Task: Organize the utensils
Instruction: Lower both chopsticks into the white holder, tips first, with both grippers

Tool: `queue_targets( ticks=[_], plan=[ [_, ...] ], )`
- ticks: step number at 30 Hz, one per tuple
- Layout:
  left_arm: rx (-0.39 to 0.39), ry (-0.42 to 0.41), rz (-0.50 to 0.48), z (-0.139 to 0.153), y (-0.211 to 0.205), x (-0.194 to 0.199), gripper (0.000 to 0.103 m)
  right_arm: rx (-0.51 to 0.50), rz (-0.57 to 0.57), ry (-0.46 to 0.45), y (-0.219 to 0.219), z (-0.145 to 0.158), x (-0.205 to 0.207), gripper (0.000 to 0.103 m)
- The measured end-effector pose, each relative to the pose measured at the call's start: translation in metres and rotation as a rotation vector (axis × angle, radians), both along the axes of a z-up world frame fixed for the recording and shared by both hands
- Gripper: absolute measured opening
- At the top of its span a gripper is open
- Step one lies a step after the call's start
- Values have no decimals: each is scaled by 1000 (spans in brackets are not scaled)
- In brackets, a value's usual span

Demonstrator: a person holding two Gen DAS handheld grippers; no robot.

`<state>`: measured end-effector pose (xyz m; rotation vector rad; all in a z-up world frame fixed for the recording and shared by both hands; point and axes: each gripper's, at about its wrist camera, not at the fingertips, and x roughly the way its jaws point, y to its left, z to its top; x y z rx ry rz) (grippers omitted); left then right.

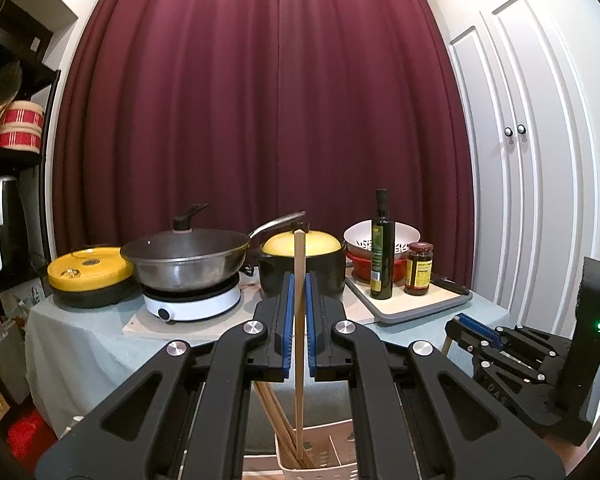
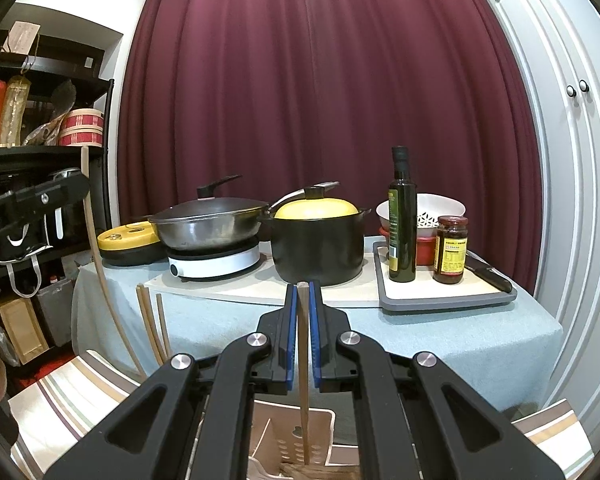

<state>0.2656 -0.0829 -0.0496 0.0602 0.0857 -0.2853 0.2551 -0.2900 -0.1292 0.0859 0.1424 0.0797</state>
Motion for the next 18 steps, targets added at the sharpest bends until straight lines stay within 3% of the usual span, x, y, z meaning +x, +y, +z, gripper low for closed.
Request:
queue_targets(
  ticks=[18],
  plan=[
    [28, 101, 14, -41, 0, 24, 6, -13, -4, 34, 4, -6, 3, 7]
  ],
)
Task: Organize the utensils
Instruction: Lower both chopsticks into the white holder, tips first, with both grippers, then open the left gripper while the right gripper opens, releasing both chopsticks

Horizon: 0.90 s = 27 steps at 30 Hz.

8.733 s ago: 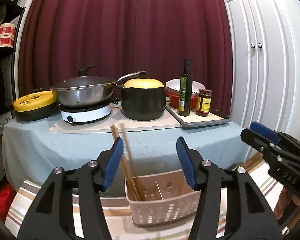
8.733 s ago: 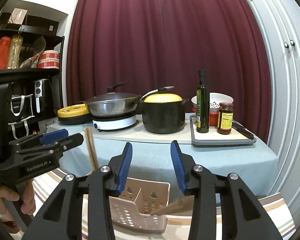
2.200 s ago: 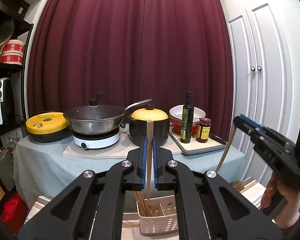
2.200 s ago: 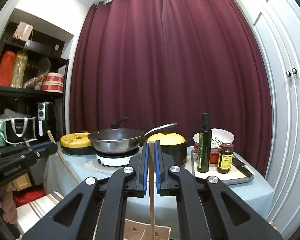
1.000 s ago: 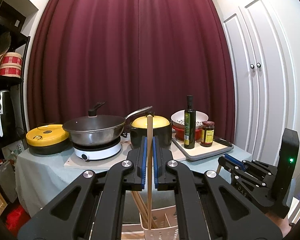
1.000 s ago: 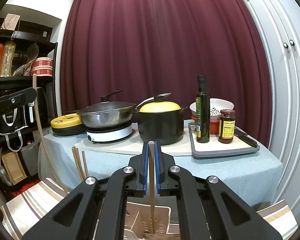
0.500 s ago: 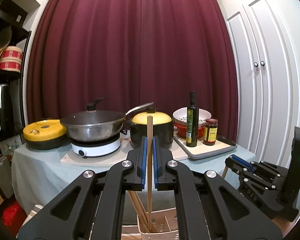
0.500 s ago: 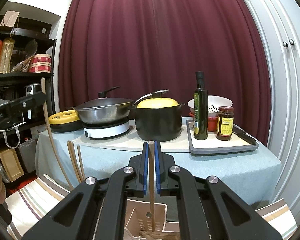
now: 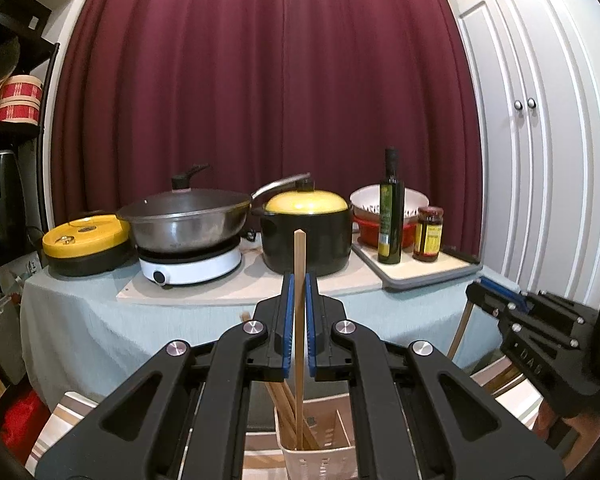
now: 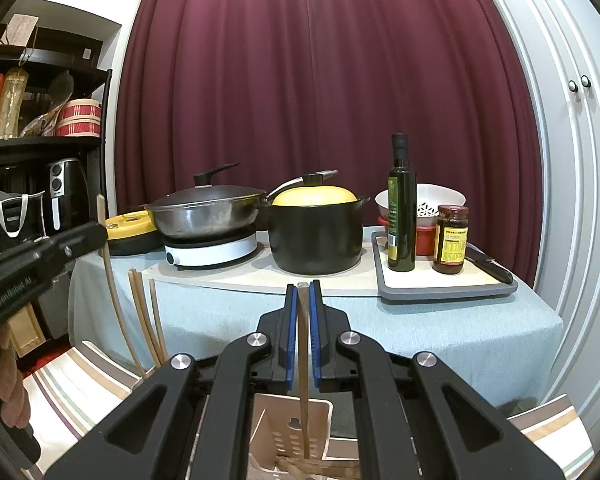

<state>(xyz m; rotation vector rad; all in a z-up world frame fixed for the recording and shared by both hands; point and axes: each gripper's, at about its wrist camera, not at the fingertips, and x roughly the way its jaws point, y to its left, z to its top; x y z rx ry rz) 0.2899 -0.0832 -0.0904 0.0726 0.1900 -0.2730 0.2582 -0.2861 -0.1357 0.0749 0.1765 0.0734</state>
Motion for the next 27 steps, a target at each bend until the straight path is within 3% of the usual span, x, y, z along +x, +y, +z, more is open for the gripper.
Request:
queue_targets(
  ticks=[5, 7, 8, 11, 12, 19, 21, 27],
  plan=[
    [13, 32, 11, -11, -1, 5, 8, -3, 4, 8, 1, 0, 2, 9],
    [18, 46, 15, -15, -2, 7, 9, 0, 1, 7, 1, 0, 2, 16],
    [21, 51, 16, -16, -2, 8, 11, 1, -3, 3, 1, 0, 0, 26],
    [24, 48, 33, -17, -1, 6, 46, 1, -15, -15, 1, 3, -5, 44],
    [17, 42, 38, -16, 0, 4, 50, 0, -17, -20, 2, 4, -6, 50],
    [9, 37, 54, -11, 5, -9, 68, -11, -30, -43, 5, 15, -21, 65],
    [10, 32, 62, -9, 6, -14, 77, -14, -39, -48, 6, 17, -27, 67],
    [24, 15, 99, -6, 11, -28, 90, -24, -64, -49, 8, 22, -41, 80]
  ],
)
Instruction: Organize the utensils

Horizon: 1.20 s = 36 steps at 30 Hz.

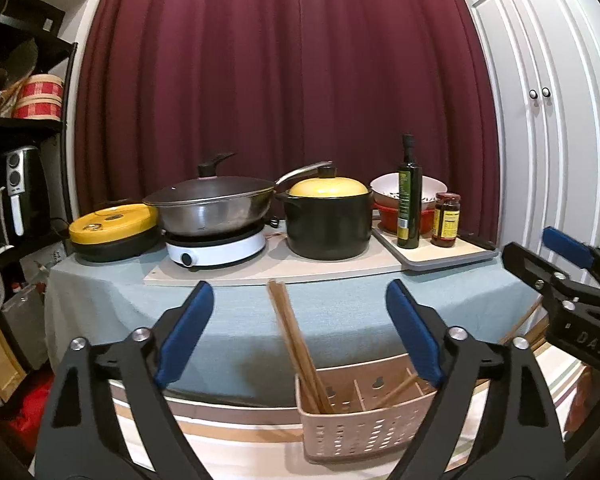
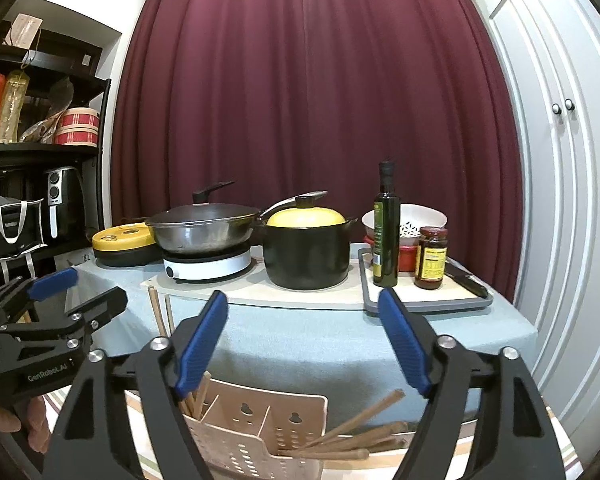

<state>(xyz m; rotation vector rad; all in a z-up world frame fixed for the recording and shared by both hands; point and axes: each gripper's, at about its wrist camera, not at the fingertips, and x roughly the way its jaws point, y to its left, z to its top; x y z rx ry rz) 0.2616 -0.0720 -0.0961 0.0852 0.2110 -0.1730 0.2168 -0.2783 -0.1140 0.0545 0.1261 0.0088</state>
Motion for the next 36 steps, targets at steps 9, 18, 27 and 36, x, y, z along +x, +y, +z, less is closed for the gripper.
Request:
queue_targets(
  ticks=[9, 18, 27, 36],
  plan=[
    [10, 6, 91, -3, 22, -18, 98, -17, -83, 30, -8, -7, -22, 86],
    [28, 65, 140, -21, 38, -51, 99, 14, -127, 107, -13, -29, -53, 86],
    [16, 110, 190, -38, 48, -105, 99, -15, -160, 158, 0, -40, -99, 86],
    [1, 97, 184, -27, 51, -157, 99, -15, -155, 127, 10, -22, -145, 86]
  ],
)
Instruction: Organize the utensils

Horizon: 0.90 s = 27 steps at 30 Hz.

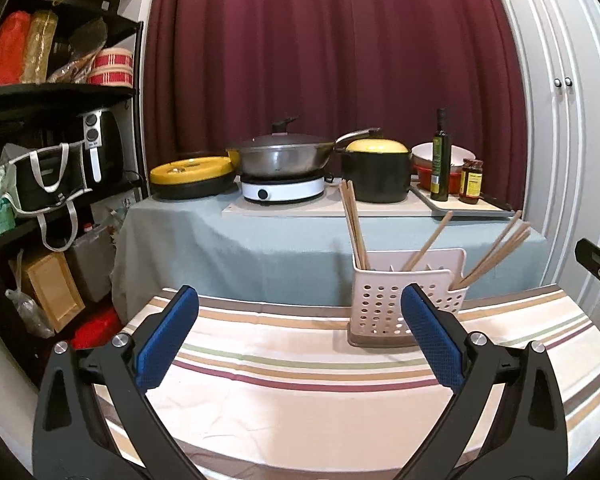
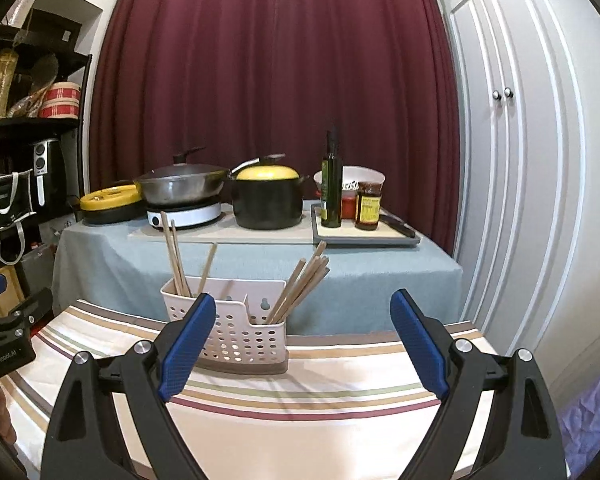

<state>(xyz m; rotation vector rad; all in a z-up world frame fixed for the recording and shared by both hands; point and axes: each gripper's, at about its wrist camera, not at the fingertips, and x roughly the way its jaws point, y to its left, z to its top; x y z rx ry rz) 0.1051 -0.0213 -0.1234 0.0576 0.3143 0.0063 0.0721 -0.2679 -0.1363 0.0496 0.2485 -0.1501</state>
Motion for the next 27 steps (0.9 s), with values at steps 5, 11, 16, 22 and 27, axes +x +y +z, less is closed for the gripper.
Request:
queue_targets(
  ticks=[5, 11, 16, 22, 27],
  plan=[
    [-7, -46, -1, 16, 0, -31, 99, -3, -8, -23, 2, 13, -25, 87],
    [-5, -87, 3, 33, 0, -56, 99, -11, -19, -46, 3, 24, -45, 87],
    [-27, -106, -12, 44, 4, -71, 99, -24, -26, -61, 5, 32, -56, 87],
    [-39, -114, -6, 48, 6, -81, 99, -30, -17, -85, 9, 37, -68, 88],
    [-37, -112, -9, 48, 7, -85, 99, -32, -15, -90, 10, 38, -71, 88]
  ],
)
